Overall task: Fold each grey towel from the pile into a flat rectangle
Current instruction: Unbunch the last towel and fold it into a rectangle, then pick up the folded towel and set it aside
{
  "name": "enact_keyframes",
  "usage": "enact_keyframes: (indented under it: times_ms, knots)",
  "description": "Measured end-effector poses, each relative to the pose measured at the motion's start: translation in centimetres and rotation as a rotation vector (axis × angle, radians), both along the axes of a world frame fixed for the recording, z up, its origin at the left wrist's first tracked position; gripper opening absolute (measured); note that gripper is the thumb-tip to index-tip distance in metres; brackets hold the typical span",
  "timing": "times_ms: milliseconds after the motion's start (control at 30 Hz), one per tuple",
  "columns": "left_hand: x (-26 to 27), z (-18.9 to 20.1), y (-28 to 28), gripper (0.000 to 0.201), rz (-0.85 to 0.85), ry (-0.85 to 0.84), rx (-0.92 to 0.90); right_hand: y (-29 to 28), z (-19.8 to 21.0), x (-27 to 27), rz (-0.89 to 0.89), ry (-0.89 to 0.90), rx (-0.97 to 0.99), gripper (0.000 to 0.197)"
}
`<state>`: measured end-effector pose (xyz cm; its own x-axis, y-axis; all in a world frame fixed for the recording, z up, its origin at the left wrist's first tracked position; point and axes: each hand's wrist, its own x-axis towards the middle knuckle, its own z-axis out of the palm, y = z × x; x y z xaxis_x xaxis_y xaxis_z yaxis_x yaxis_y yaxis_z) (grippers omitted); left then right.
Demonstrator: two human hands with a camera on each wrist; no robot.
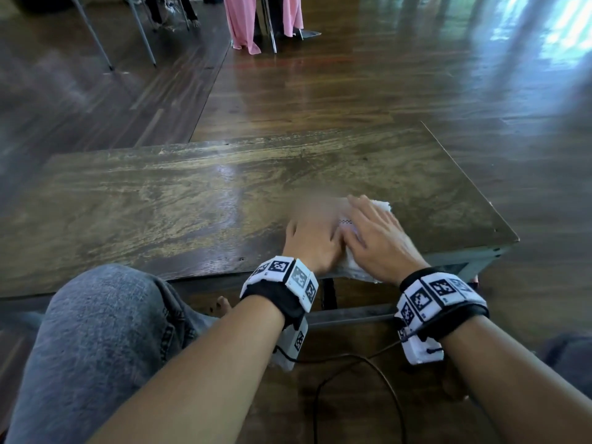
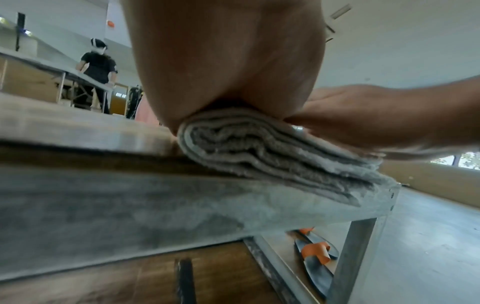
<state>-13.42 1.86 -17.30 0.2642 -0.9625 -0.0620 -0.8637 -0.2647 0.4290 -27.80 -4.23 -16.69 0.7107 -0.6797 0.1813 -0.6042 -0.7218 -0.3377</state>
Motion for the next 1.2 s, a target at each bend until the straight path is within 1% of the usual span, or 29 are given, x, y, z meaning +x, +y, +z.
enact_keyframes:
  times_ms: [33, 100, 300, 400, 500, 600, 733, 867, 933, 967, 1000, 1033, 1100, 1133, 1200]
  knots:
    - [-0.1, -0.4, 0.0, 0.055, -0.002, -0.017, 0.012, 0.1, -0.7, 0.0, -0.020, 0.017, 0.039, 0.049]
    - [0.1, -1.0, 0.0, 0.056, 0.002, -0.035, 0.027, 0.1, -1.6, -0.1, -0.051, 0.063, 0.059, 0.054]
    - [1.0, -1.3, -0.3, 0.055, 0.022, 0.010, 0.074, -0.1, -2.4, -0.1, -0.225, 0.122, 0.139, 0.071]
    - [1.0, -1.4, -0.3, 0.053, 0.043, 0.040, 0.060, -0.2, -2.5, -0.6, -0.288, 0.133, 0.180, 0.076]
    - [1.2, -1.5, -0.4, 0.053, 0.085, 0.065, 0.058, -0.3, -2.4, -0.7, -0.315, 0.152, 0.179, 0.078]
    - [1.3, -1.4, -0.3, 0.059, 0.150, 0.099, 0.078, 0.0, -2.6, -0.5, -0.359, 0.140, 0.175, 0.076]
    - [1.3, -1.1, -0.4, 0.075, 0.281, 0.132, 0.076, 0.2, -2.6, -0.5, -0.391, 0.119, 0.195, 0.075]
    - [0.9, -0.7, 0.1, 0.068, 0.327, 0.137, -0.057, 0.2, -2.6, -0.6, -0.376, 0.120, 0.205, 0.074]
    - [0.8, 0.0, 0.1, 0.064, 0.346, 0.106, -0.048, 0.4, -2.5, -0.7, -0.366, 0.117, 0.207, 0.074]
    - [0.8, 0.6, 0.0, 0.056, 0.355, 0.093, -0.035, 0.6, -2.5, -0.9, -0.358, 0.113, 0.208, 0.074]
    - [0.9, 1.4, -0.2, 0.044, 0.366, 0.115, -0.027, 0.9, -2.4, -1.0, -0.346, 0.105, 0.202, 0.073]
    - [0.9, 2.3, -0.3, 0.036, 0.370, 0.183, -0.042, 1.1, -2.2, -1.2, -0.334, 0.097, 0.192, 0.073]
    - [0.8, 4.2, 0.0, 0.040, 0.332, 0.416, -0.121, 1.3, -1.7, -1.7, -0.321, 0.072, 0.192, 0.072]
    - [0.7, 5.4, 0.3, 0.043, 0.306, 0.529, -0.142, 1.3, -1.1, -1.8, -0.322, 0.037, 0.224, 0.072]
    - [0.6, 8.5, 1.0, 0.036, 0.260, 0.667, -0.160, 1.1, 1.1, -1.6, -0.317, -0.132, 0.397, 0.072]
